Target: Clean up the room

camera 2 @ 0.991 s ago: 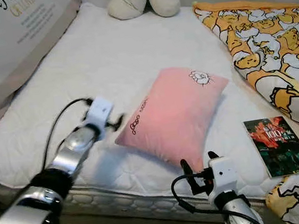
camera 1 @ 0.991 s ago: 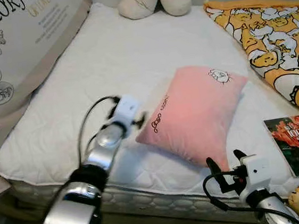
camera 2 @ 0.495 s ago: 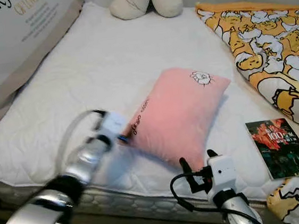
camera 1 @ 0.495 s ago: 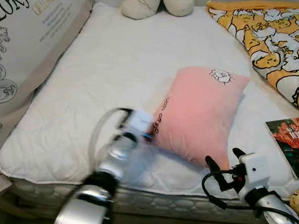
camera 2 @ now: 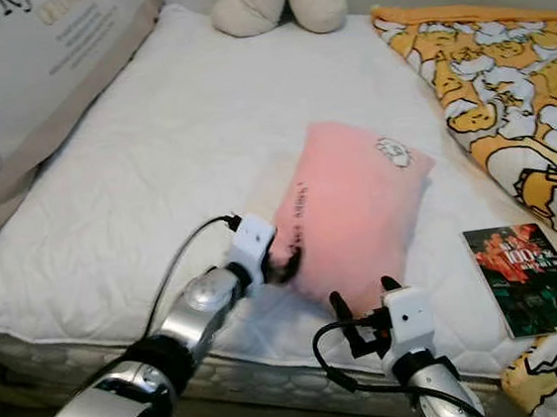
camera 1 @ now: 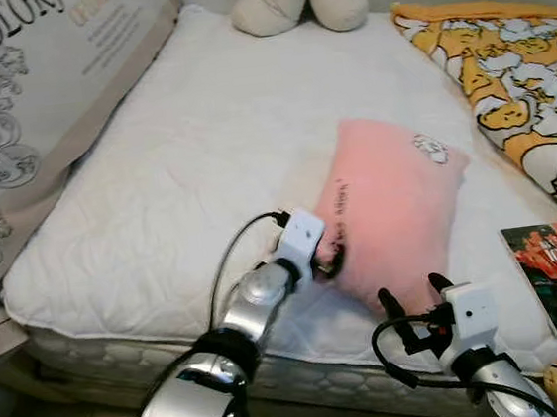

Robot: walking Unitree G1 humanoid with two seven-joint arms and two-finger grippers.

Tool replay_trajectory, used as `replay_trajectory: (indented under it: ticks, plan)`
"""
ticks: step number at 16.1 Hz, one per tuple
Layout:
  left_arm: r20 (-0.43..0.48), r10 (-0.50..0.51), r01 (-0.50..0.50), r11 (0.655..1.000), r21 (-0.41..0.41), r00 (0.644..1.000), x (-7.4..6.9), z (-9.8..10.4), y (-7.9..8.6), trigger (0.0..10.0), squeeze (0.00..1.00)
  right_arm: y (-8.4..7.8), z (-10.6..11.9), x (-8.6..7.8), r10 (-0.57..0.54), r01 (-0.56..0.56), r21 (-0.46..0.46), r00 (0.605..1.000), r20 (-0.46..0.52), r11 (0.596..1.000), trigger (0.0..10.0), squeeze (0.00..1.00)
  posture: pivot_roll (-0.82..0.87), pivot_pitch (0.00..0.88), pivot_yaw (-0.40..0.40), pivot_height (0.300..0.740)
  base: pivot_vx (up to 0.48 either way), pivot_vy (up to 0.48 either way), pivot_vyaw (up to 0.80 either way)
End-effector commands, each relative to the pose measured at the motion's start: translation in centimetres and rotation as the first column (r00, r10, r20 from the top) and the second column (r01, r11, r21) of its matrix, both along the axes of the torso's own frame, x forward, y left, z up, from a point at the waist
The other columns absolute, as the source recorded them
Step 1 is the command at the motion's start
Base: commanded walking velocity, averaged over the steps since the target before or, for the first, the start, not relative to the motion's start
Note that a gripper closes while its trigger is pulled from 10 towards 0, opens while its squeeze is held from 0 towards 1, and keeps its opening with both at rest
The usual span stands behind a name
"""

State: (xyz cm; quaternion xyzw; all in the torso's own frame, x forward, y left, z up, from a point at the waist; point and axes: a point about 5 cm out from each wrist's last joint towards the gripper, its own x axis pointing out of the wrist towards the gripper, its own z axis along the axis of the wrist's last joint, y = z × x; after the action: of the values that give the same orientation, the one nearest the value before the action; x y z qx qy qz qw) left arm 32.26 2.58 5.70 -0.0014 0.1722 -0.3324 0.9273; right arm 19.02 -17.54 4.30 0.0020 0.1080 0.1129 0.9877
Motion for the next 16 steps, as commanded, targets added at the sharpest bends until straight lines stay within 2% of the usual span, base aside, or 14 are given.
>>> replay_trajectory:
  ticks: [1, 3, 6, 10, 11, 12, 14, 16]
  plan:
    - [-0.128, -0.020, -0.008, 0.976, -0.217, 0.992, 0.1, 2.1, -3.4, 10.0, 0.00, -0.3, 0.3, -0.1, -0.010, 0.011, -0.008, 1.000, 0.017, 1.000, 10.0, 0.17, -0.09, 0.000, -0.009, 0.740, 0.000, 0.000, 0.00]
    - [-0.246, -0.007, -0.083, 0.932, -0.353, 0.969, 0.6, 3.4, -4.0, 10.0, 0.00, -0.3, 0.3, 0.0, -0.009, 0.009, -0.008, 1.000, 0.016, 1.000, 10.0, 0.16, -0.09, 0.000, -0.009, 0.740, 0.000, 0.000, 0.00]
    - [-0.375, -0.067, -0.130, 0.870, -0.476, 0.925, 0.7, 5.6, -4.7, 10.0, 0.00, -0.3, 0.3, 0.1, 0.000, 0.000, -0.009, 1.000, 0.014, 1.000, 10.0, 0.17, -0.08, 0.000, -0.014, 0.740, 0.000, 0.000, 0.00]
    - [-0.450, -0.108, -0.153, 0.849, -0.506, 0.887, 0.4, 7.1, -4.5, 10.0, 0.00, -0.3, 0.2, 0.2, 0.012, -0.012, -0.007, 1.000, 0.008, 1.000, 10.0, 0.16, -0.07, 0.000, -0.020, 0.740, 0.000, 0.000, 0.00]
    - [-0.450, -0.120, -0.153, 0.837, -0.525, 0.885, 0.4, 7.9, -4.4, 10.0, 0.00, -0.3, 0.2, 0.2, 0.015, -0.015, -0.006, 1.000, 0.006, 1.000, 10.0, 0.17, -0.07, 0.000, -0.021, 0.740, 0.000, 0.000, 0.00]
    - [-0.448, -0.168, -0.135, 0.810, -0.570, 0.878, 0.3, 9.9, -4.2, 10.0, 0.00, -0.3, 0.1, 0.2, 0.022, -0.022, -0.005, 1.000, 0.000, 1.000, 10.0, 0.17, -0.07, 0.000, -0.022, 0.740, 0.000, 0.000, 0.00]
    - [-0.446, -0.215, -0.092, 0.815, -0.573, 0.869, -0.3, 10.8, -4.4, 10.0, 0.00, -0.2, 0.0, 0.1, 0.030, -0.030, -0.003, 1.000, -0.006, 1.000, 10.0, 0.17, -0.07, 0.000, -0.023, 0.740, 0.000, 0.000, 0.00]
    - [-0.421, -0.209, -0.062, 0.837, -0.544, 0.883, -0.5, 11.4, -4.0, 10.0, 0.00, -0.2, 0.0, 0.1, 0.032, -0.032, -0.002, 0.999, -0.008, 0.999, 10.0, 0.16, -0.07, 0.000, -0.021, 0.740, 0.000, 0.000, 0.00]
